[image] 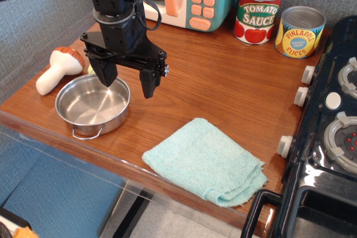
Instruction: Move the blue napkin next to the cans.
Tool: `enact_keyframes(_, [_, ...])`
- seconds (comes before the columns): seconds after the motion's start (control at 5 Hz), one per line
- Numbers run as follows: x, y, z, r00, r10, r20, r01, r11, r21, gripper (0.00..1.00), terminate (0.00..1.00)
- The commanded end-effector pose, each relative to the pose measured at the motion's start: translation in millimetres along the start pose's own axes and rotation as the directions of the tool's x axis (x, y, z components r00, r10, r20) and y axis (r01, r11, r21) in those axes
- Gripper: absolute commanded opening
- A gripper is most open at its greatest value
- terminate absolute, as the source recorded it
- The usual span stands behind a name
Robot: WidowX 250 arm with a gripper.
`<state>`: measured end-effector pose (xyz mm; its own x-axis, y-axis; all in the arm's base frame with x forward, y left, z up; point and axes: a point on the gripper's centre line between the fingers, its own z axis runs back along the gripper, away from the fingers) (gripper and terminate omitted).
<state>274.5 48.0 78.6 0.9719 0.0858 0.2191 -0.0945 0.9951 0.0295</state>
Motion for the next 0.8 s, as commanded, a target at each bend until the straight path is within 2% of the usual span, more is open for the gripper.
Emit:
enact_keyframes(0.0, [0.0, 0.0, 0.0, 1.0, 0.0, 0.0, 0.0, 1.0, 0.0, 1.0, 0.0])
enact_keyframes(0.4, [-25.3, -51.3, -17.7, 0.989, -0.13, -0.067, 0.132, 0.991, 0.018, 1.0, 0.0])
enact_keyframes(0.6, [-31.1, -83.0, -21.0, 0.978, -0.201, -0.055, 0.202, 0.979, 0.028, 1.0, 0.0])
